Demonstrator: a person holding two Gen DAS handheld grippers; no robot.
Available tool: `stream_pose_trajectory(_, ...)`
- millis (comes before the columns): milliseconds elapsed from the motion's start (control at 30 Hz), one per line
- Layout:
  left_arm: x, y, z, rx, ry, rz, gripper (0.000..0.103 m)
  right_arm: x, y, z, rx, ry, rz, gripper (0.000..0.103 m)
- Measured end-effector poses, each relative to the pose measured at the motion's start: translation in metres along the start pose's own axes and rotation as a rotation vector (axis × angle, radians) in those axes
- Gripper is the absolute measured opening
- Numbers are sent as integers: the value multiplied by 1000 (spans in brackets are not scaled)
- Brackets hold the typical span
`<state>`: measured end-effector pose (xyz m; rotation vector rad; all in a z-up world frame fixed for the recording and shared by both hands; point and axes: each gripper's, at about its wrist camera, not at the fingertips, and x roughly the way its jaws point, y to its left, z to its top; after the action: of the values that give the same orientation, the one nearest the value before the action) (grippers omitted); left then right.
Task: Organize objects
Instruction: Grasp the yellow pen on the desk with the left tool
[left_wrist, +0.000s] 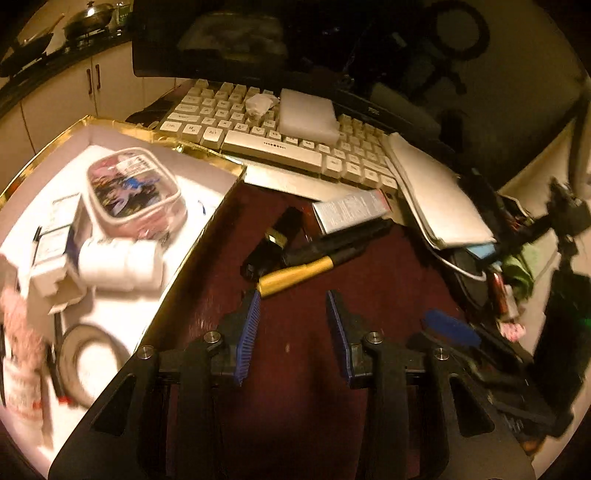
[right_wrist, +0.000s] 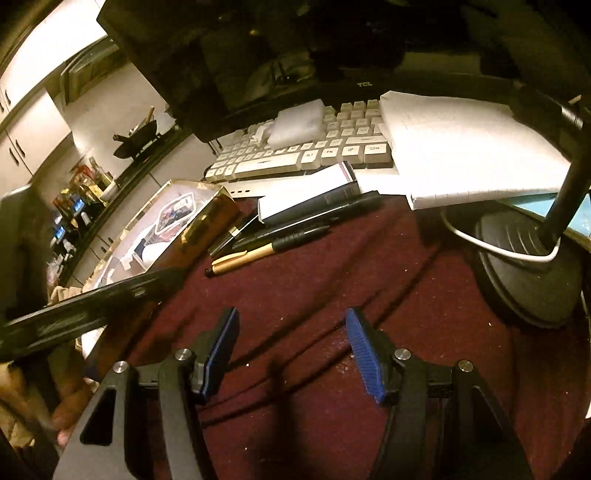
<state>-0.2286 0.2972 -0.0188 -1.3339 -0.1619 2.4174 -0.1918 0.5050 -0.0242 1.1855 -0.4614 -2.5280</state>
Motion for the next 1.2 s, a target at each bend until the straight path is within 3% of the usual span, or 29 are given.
stream_pose_trajectory(233, 21, -5, -3, -9, 16, 11, 35, 2, -3, -1, 17, 2, 35, 61)
stream_pose_trajectory(333, 13, -14, -9, -5, 59, -123, 35, -2, -7, 0, 29, -16, 37, 61)
stream_pose_trajectory(400, 7, -22, -13, 22, 78, -170, 35, -4, -10, 0, 44, -21, 37, 61)
stream_pose_trajectory(500, -4, -30, -11, 96, 22, -99, 35, -5, -13, 1, 63, -31, 31, 61)
stream_pose_trajectory(533, -5, -26, -7, 94, -9, -38, 35, -6, -14, 1, 67, -35, 28, 61)
stream_pose_trajectory(600, 0, -16, 0, 52, -13, 7, 35, -6, -15, 1, 71, -34, 26, 61)
stream_pose_trajectory(733, 14, 9, 5, -53, 8, 8, 35, -6, -14, 0, 71, -41, 25, 61)
stream_pose_trajectory(867, 23, 10, 5, -63, 6, 6, 35, -4, -15, 0, 78, -38, 22, 61)
stream_pose_trajectory(1033, 33, 1, 5, -38, 50, -57, 36, -6, -16, 0, 83, -51, 19, 61)
stream_pose_trajectory(1133, 31, -6, -1, -10, 103, -167, 36, -7, -20, 1, 101, -58, 16, 61)
stream_pose_trajectory(1200, 28, -13, -6, 30, 122, -165, 36, -6, -23, 1, 114, -55, 16, 61)
